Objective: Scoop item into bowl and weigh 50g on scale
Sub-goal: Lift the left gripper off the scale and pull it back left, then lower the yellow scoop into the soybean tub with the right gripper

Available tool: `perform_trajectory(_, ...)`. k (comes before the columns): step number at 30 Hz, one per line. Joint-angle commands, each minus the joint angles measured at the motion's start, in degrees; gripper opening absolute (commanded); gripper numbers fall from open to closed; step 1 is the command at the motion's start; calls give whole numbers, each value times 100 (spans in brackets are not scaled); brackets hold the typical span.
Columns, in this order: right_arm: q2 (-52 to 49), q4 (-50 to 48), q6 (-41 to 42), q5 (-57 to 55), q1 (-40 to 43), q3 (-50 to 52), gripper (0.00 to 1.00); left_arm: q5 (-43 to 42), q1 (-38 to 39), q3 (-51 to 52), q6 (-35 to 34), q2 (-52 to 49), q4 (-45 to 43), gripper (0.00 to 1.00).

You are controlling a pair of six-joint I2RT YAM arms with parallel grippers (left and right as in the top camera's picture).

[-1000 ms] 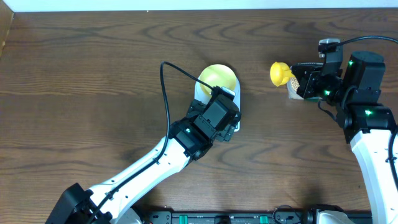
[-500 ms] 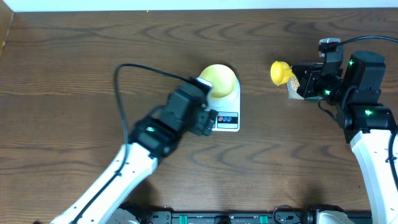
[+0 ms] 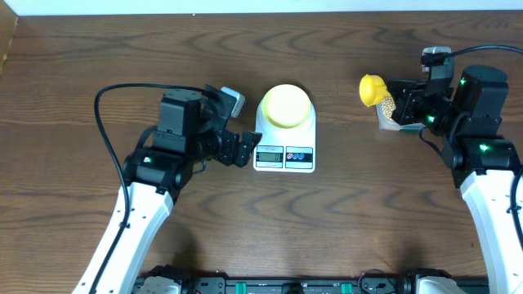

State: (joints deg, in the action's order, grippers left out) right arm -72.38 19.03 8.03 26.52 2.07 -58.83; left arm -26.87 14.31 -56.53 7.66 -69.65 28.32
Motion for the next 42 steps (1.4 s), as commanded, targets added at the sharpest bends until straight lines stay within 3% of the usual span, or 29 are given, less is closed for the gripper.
perform_trajectory(1, 9, -31, 31, -48, 9, -116, 1, -289, -48, 92, 175, 52, 22, 91)
perform_trajectory(14, 11, -20, 291, -48, 9, -116, 1, -57, -48, 92, 160, 52, 181, 91)
perform_trajectory(22, 11, -17, 326, -50, 9, -116, 1, -90, -48, 92, 1235, 52, 560, 91)
perform_trajectory(28, 9, -20, 328, -50, 11, -116, 1, -566, -48, 92, 2009, 52, 549, 91)
perform_trajectory(33, 11, -17, 328, -50, 9, -116, 1, -616, -59, 122, 2245, 52, 551, 91)
perform_trajectory(38, 11, -17, 330, -50, 9, -116, 1, -619, -63, 348, 2249, 52, 407, 91)
perform_trajectory(42, 9, -17, 330, -50, 9, -116, 1, -673, -63, 616, 1794, 52, -151, 91)
